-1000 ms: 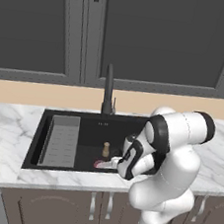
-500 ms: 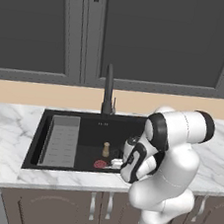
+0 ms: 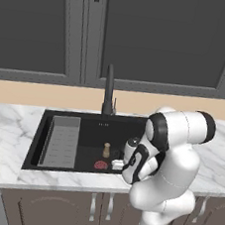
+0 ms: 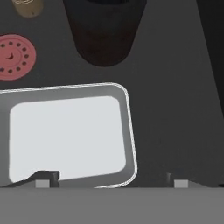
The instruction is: Pick the jug and tupperware and place them in the sink. Then turn on the water.
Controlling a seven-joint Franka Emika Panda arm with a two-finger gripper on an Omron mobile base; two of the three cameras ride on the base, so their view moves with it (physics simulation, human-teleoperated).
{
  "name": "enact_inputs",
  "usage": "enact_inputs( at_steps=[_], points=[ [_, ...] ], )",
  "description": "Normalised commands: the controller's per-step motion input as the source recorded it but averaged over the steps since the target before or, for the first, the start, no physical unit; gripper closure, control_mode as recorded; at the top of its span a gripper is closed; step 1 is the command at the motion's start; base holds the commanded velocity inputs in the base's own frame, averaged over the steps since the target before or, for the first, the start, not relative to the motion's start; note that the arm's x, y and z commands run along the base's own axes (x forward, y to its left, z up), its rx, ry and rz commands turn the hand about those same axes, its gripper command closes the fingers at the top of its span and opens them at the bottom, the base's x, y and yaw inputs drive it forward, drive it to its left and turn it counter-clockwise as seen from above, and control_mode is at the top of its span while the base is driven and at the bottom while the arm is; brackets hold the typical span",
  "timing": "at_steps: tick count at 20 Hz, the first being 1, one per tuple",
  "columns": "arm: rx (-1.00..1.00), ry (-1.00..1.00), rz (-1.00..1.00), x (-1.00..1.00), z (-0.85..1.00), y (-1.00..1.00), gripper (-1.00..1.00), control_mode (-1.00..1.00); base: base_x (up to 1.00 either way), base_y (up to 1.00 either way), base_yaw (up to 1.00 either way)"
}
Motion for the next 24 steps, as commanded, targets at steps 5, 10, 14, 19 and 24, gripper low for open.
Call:
enact_inputs(
  at_steps=[5,10,14,19,24],
  points=[
    [0.00,0.00,0.00,0.00,0.35,-0.02,-1.00,-1.00,0.00,0.00,0.00],
    [0.00,0.00,0.00,0.07,0.48,-0.25,-1.00,-1.00,0.00,0.00,0.00],
    [0.00,0.00,0.02,0.01,0.33,-0.39,-1.00,-1.00,0.00,0.00,0.00],
    [0.00,0.00,0.04,0.01,0.36,-0.28,-1.00,-1.00,0.00,0.00,0.00],
    [0.00,0.00,0.09,-0.03,0.21,-0.19,-1.00,-1.00,0.00,0.00,0.00]
  ],
)
